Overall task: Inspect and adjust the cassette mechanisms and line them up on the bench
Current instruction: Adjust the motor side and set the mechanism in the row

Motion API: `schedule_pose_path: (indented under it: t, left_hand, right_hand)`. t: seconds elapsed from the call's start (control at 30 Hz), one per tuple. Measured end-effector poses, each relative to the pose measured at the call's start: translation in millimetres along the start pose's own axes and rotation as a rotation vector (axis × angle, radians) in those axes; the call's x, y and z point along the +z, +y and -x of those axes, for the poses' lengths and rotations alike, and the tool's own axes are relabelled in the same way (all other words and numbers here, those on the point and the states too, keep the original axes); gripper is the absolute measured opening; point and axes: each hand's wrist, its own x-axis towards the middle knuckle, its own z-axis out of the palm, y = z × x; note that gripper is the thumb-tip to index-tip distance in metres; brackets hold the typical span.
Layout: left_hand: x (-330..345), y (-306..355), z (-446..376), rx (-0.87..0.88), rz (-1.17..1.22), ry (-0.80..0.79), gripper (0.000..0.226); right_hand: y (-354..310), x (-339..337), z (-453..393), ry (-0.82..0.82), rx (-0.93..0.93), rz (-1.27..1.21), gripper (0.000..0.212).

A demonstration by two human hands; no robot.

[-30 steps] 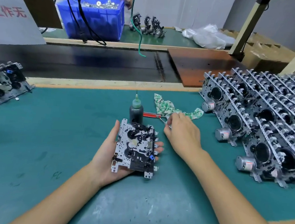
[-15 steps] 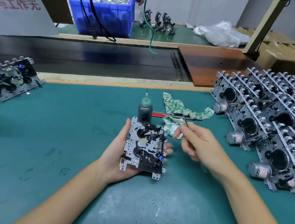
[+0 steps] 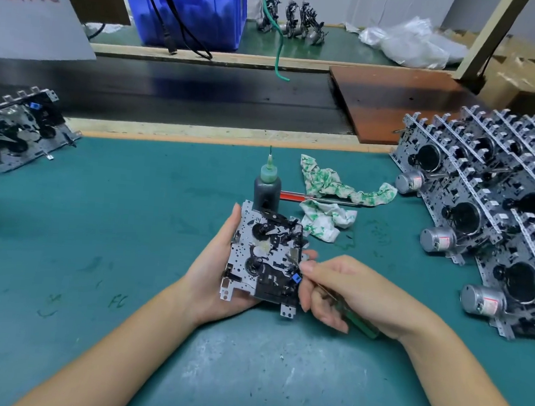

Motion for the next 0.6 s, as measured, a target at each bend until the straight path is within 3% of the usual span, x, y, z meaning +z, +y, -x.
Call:
schedule_pose_path:
  t: [0.6]
  left_hand:
    - [3.3, 0.6, 0.3, -0.005, 0.001, -0.017, 0.083]
  right_hand:
    - [-2.8, 1.2, 1.7, 0.068, 0.078, 0.013, 0.050]
